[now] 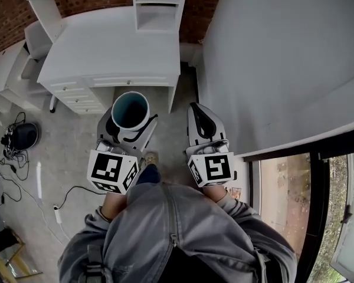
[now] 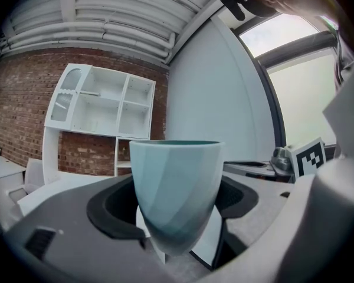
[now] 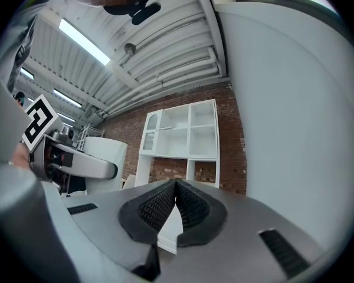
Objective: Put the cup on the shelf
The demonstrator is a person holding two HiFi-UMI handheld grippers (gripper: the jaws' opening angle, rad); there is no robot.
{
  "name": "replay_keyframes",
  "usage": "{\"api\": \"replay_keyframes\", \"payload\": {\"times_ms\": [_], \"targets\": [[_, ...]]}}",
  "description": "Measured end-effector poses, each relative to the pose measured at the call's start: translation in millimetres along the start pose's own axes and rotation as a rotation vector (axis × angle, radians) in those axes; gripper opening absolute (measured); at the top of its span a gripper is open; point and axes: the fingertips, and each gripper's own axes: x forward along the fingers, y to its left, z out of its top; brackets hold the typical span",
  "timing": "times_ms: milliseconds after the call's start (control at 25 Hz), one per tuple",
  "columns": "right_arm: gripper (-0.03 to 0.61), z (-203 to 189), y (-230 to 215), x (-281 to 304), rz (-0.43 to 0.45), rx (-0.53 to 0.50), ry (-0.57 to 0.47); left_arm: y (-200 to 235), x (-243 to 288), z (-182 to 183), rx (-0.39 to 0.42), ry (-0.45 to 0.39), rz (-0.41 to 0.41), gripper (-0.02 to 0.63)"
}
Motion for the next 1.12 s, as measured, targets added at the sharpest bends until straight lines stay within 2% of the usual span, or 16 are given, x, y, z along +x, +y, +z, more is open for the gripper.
{"api": "replay_keyframes", "payload": {"times_ms": [560, 1120], "targets": [[0.028, -14.7, -41.3, 140.2, -0.101, -0.016, 0.024, 98.2, 122.1, 17.0, 0.004, -0.002, -0.108, 0.367], [0.028, -27.7, -57.7, 182.6, -0.137, -0.020, 0.038, 125.3, 164.2, 10.6, -0.007, 0.003, -0.158, 0.367]]}}
